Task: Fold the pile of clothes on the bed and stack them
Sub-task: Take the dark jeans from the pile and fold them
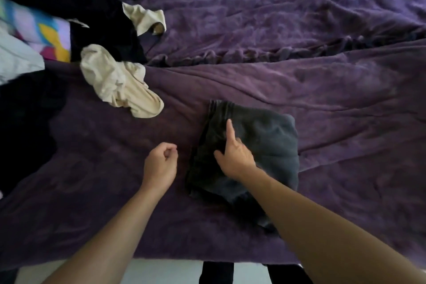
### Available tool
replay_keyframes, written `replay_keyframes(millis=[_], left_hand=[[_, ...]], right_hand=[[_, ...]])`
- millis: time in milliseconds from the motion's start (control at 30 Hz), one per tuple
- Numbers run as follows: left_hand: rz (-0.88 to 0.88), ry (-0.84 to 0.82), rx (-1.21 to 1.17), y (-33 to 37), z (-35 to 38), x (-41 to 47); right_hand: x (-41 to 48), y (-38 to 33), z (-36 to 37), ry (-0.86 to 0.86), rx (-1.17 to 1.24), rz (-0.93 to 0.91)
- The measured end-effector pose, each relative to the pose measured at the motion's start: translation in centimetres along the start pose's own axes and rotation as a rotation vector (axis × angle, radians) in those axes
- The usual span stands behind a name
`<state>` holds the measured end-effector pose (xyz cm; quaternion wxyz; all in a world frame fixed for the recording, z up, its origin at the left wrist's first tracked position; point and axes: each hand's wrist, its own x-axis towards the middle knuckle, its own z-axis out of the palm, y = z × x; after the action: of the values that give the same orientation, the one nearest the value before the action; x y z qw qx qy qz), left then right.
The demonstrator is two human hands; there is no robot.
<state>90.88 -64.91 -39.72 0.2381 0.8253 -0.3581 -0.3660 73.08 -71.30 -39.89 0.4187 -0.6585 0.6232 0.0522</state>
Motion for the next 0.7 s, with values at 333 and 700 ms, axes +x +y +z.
replay_keyframes(millis=[333,700], left_hand=[[0.734,0.03,0.539,7.8,8.1,-0.8],[0.463,-0.161,0.692,1.7,12.8,4.2]], right_hand=[[-3.5,11.1,-3.4,0.612,-0.16,-0.021],[-0.3,14.5,3.2,0.416,-0.121,0.208]])
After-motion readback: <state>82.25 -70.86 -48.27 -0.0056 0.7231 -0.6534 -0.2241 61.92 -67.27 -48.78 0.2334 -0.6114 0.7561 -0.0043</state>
